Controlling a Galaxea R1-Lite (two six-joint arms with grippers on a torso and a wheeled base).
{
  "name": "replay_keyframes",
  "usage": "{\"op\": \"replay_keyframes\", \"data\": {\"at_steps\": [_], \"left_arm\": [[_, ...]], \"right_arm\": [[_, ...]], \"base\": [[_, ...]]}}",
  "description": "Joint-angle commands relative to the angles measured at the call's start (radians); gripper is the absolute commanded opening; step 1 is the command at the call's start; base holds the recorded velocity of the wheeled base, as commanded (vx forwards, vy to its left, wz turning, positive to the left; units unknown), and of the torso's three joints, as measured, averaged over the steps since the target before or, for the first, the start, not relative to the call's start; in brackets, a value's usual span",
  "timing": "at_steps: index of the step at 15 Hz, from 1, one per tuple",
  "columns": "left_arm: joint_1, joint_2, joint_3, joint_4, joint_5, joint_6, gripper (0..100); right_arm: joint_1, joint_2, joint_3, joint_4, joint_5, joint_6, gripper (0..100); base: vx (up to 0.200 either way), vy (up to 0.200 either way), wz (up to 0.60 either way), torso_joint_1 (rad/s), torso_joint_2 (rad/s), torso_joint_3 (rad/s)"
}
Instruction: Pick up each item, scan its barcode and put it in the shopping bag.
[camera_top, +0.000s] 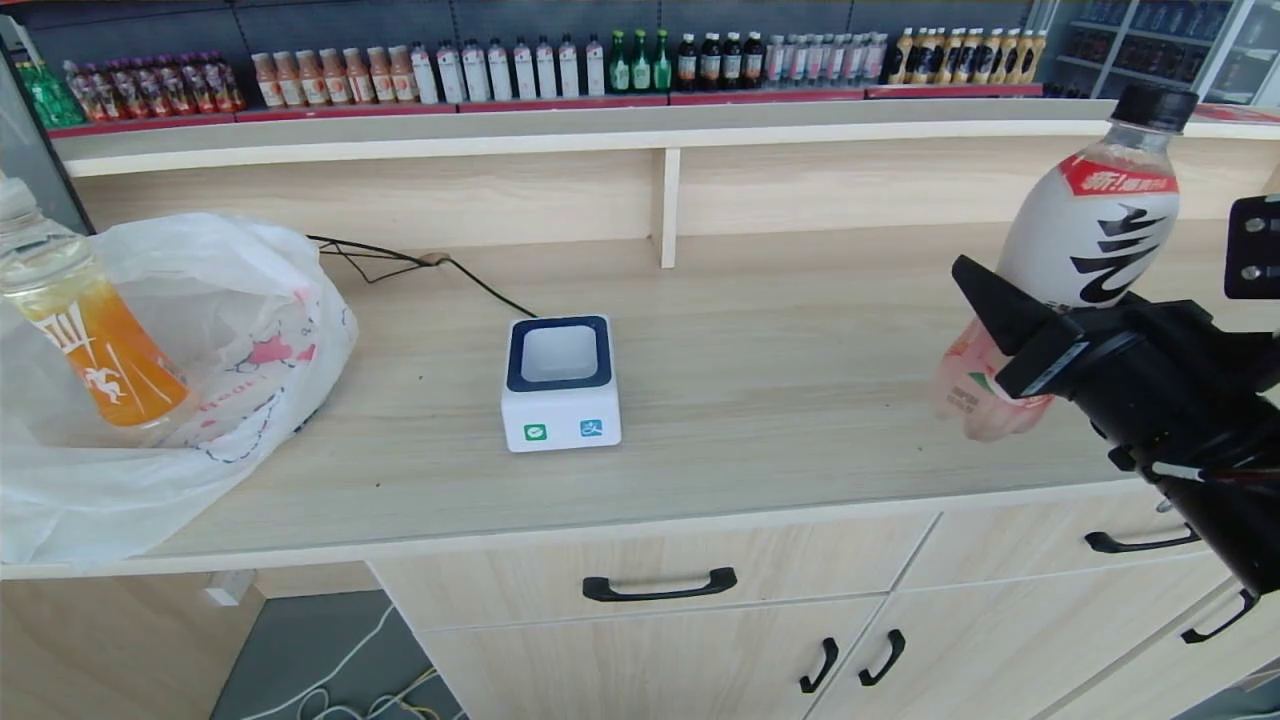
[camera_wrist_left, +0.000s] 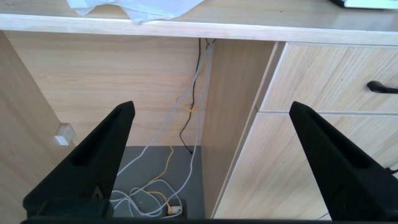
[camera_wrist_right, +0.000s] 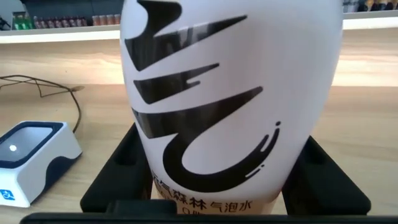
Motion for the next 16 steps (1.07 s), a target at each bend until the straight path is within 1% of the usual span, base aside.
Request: {"op": "replay_keyframes", "data": {"at_steps": [1, 6, 8, 10, 13, 16], "left_arm": [[0.001, 0.000, 0.000, 0.000, 0.000, -0.003, 100], [0.001, 0.000, 0.000, 0.000, 0.000, -0.003, 100], [0.001, 0.000, 0.000, 0.000, 0.000, -0.003, 100], [0.001, 0.000, 0.000, 0.000, 0.000, -0.003, 100], [0.001, 0.000, 0.000, 0.000, 0.000, -0.003, 100], [0.000, 0.000, 0.000, 0.000, 0.000, -0.001, 100]], "right_arm": [[-0.003, 0.002, 0.014, 0.001, 0.001, 0.000, 0], [-0.006, 0.011, 0.025, -0.002, 0.004, 0.000, 0], [-0.009, 0.003, 0.054, -0.010, 0.006, 0.001, 0], [-0.026, -0.014, 0.080, -0.013, 0.024, 0.001, 0], [-0.033, -0.023, 0.077, -0.013, 0.038, -0.002, 0], [-0.035, -0.032, 0.088, -0.014, 0.038, -0.002, 0]], "base": [[0.000, 0.200, 0.00, 0.007, 0.00, 0.002], [0.000, 0.200, 0.00, 0.013, 0.01, 0.002], [0.000, 0.200, 0.00, -0.010, 0.00, 0.009], [0.000, 0.200, 0.00, 0.005, 0.01, 0.005], [0.000, 0.200, 0.00, -0.001, 0.00, 0.001], [0.000, 0.000, 0.00, 0.000, 0.00, 0.000]]}}
